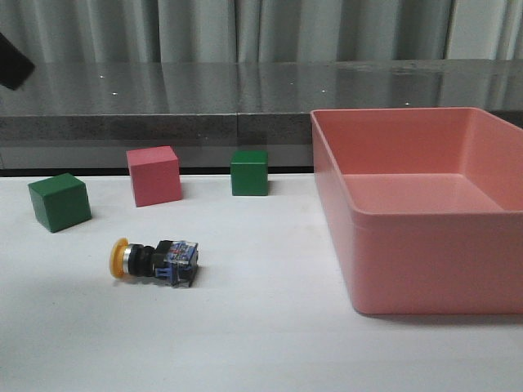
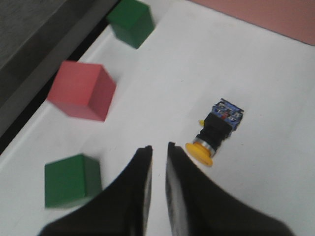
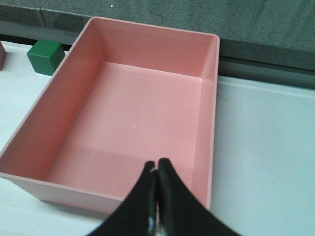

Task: Place and stand button with both arms
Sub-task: 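Move the left gripper down to the button and close around its body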

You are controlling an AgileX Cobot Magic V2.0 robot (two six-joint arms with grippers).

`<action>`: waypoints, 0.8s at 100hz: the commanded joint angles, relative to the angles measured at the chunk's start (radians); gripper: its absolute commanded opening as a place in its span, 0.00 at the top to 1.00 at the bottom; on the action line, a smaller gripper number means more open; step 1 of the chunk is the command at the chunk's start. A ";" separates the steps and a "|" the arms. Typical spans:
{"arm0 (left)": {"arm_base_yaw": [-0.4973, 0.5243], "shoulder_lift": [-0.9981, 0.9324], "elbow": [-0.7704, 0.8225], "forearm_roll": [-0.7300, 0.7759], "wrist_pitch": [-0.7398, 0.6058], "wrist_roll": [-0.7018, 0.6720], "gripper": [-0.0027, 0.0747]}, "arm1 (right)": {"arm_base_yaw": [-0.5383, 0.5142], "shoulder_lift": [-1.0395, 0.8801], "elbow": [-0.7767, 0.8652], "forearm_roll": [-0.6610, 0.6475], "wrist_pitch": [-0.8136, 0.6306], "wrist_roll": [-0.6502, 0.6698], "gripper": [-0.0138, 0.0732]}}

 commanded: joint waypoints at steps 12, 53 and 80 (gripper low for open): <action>-0.007 0.111 -0.035 -0.282 0.099 0.338 0.38 | -0.005 -0.002 -0.026 0.017 -0.055 -0.001 0.92; -0.007 0.257 -0.033 -0.379 0.072 0.527 0.37 | -0.005 -0.002 -0.026 0.017 -0.056 -0.001 0.92; -0.007 0.399 -0.033 -0.490 0.120 0.780 0.36 | -0.005 -0.002 -0.026 0.017 -0.055 -0.001 0.92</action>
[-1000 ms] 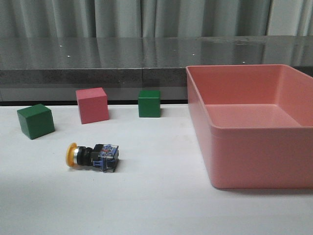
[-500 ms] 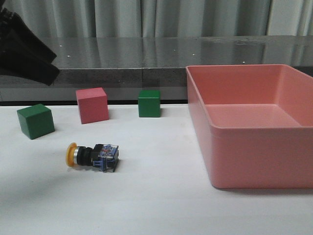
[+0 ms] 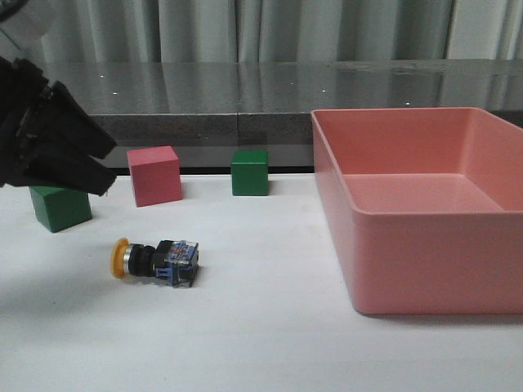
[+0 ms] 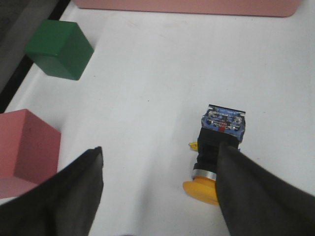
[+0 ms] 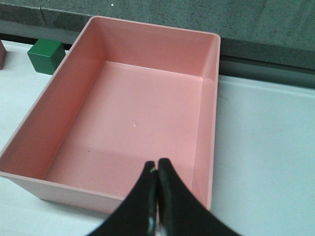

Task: Place and stand button with both arms
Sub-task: 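Move the left gripper down to the button and close around its body, then lift the button with the left gripper and rotate it cap-up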

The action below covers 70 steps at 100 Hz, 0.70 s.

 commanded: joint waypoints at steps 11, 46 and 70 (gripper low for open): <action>-0.007 0.071 -0.027 -0.143 0.083 0.141 0.36 | -0.005 -0.002 -0.026 0.017 -0.057 -0.002 0.92; -0.007 0.209 -0.027 -0.152 0.127 0.205 0.36 | -0.005 -0.002 -0.026 0.017 -0.057 -0.002 0.92; -0.007 0.264 -0.027 -0.152 0.154 0.214 0.37 | -0.005 -0.002 -0.026 0.017 -0.057 -0.002 0.92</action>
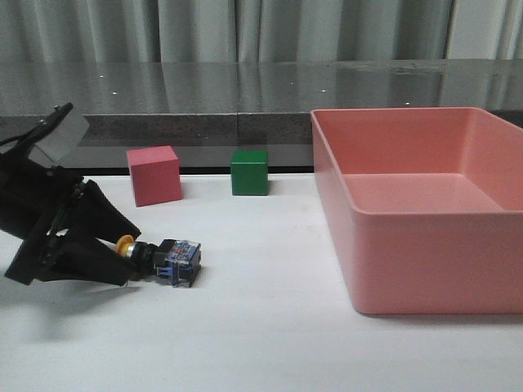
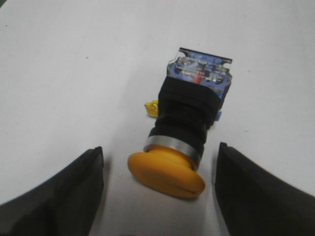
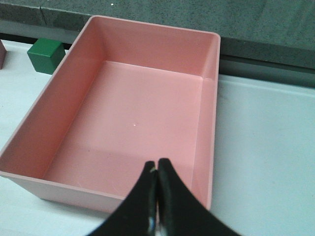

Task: Place and stand button with both arms
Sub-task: 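Lift the button with the left gripper and rotate it cap-up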

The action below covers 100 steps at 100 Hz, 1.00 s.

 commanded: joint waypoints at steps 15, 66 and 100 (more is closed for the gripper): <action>-0.011 -0.030 -0.022 -0.051 0.102 0.048 0.37 | -0.005 -0.002 -0.026 0.017 -0.060 -0.002 0.92; -0.025 -0.039 -0.022 -0.028 0.151 0.035 0.99 | -0.005 -0.002 -0.026 0.017 -0.063 -0.002 0.92; -0.065 -0.276 -0.191 0.351 0.032 -0.427 0.99 | -0.005 -0.002 -0.026 0.017 -0.063 -0.002 0.92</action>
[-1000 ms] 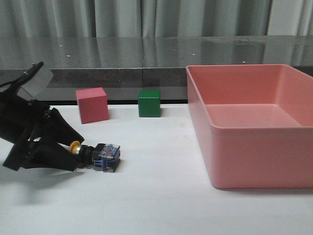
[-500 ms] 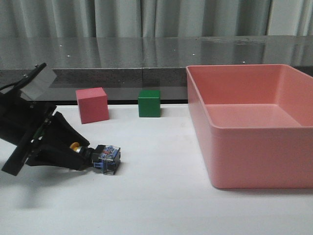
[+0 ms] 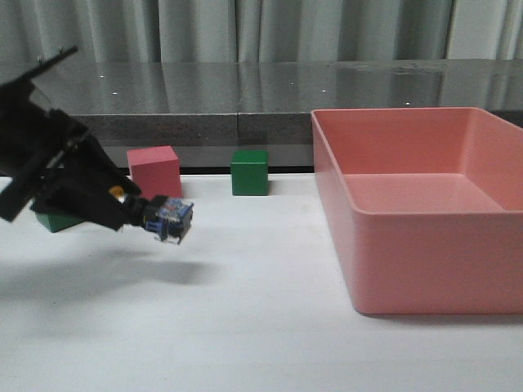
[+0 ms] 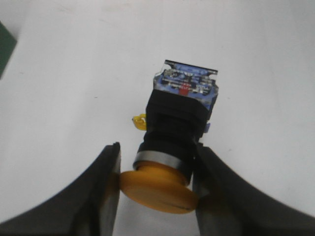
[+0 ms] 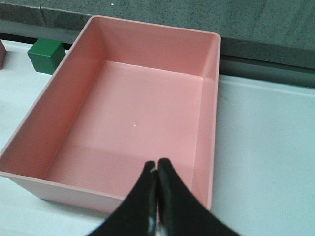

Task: Place and stand button with both arms
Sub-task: 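Lift the button with the left gripper and rotate it cap-up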

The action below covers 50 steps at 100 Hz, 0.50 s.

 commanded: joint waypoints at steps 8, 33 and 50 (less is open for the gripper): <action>-0.075 -0.189 -0.124 0.316 -0.067 -0.324 0.99 | -0.005 -0.002 -0.026 0.017 -0.063 -0.002 0.92; -0.289 -0.259 -0.241 0.943 -0.088 -0.863 0.99 | -0.005 -0.002 -0.026 0.017 -0.063 -0.002 0.92; -0.453 -0.250 -0.243 1.358 -0.098 -1.164 0.99 | -0.005 -0.002 -0.026 0.017 -0.058 -0.002 0.92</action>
